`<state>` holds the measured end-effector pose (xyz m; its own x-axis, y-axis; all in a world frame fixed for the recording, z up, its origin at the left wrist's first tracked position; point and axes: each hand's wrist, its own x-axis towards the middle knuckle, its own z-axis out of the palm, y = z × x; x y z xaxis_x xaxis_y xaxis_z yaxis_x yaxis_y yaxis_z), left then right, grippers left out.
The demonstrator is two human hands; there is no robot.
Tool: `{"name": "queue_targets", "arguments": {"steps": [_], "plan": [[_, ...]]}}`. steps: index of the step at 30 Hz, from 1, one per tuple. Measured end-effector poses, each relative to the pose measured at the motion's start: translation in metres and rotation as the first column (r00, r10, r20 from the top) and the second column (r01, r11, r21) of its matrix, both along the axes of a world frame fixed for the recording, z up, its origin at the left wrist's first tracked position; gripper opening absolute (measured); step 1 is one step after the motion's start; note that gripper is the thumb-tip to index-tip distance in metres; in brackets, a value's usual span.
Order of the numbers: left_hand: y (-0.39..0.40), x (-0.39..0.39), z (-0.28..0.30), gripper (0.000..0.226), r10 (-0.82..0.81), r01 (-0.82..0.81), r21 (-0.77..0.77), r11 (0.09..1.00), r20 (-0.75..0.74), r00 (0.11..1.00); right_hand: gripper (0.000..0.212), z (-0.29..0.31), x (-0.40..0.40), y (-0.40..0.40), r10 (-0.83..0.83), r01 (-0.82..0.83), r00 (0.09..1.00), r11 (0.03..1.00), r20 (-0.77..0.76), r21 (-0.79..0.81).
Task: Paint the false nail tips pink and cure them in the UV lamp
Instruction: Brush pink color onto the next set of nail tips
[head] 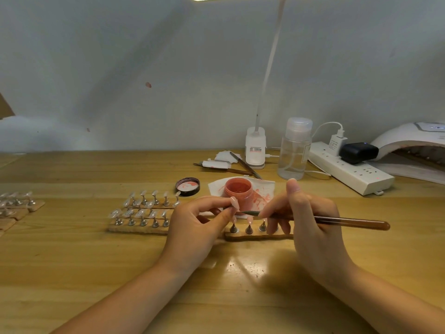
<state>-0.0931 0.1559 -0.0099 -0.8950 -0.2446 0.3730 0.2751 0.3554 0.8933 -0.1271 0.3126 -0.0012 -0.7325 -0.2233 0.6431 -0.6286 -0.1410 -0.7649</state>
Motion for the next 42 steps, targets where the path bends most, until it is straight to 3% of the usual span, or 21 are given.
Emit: {"name": "queue_targets", "arguments": {"steps": [2,10,17,22,25,30,34,40,42], "plan": [[0.001,0.001,0.002,0.011,-0.013,0.013,0.029,0.999,-0.004,1.0,0.049,0.0,0.0,0.0,-0.017,0.017,1.0,0.999,-0.01,-0.032],[0.001,0.0,0.002,0.011,-0.039,0.039,0.026,0.999,0.0,0.999,0.043,0.001,0.0,-0.004,-0.019,0.019,1.0,0.999,0.014,0.03],[0.002,-0.001,0.001,0.011,-0.045,0.046,0.083,0.995,-0.012,0.999,0.045,0.001,0.005,0.0,0.013,-0.013,1.0,0.999,0.0,-0.05],[0.002,-0.001,0.001,0.019,-0.065,0.065,0.114,0.991,-0.002,0.998,0.012,0.006,0.0,0.002,-0.111,0.132,0.977,0.985,-0.181,0.108],[0.002,0.0,0.002,0.022,-0.083,0.084,0.078,0.993,-0.021,0.996,0.028,0.005,-0.005,0.0,-0.176,0.235,0.957,0.938,-0.232,0.257],[0.003,0.002,0.002,0.012,-0.113,0.114,0.048,0.992,-0.023,0.993,0.051,-0.001,-0.011,-0.004,-0.094,0.208,0.948,0.905,-0.303,0.372],[0.0,0.001,-0.001,0.027,-0.108,0.108,-0.041,0.993,-0.008,0.994,0.044,-0.005,-0.012,-0.006,-0.069,0.201,0.94,0.904,-0.335,0.377],[0.004,0.004,0.003,0.018,-0.147,0.144,-0.076,0.987,-0.04,0.988,0.035,-0.005,-0.011,-0.005,-0.095,0.212,0.942,0.913,-0.323,0.348],[0.005,0.004,0.004,0.027,-0.155,0.148,-0.099,0.984,-0.065,0.986,0.038,0.0,-0.01,-0.002,-0.098,0.194,0.95,0.93,-0.296,0.313]]}}
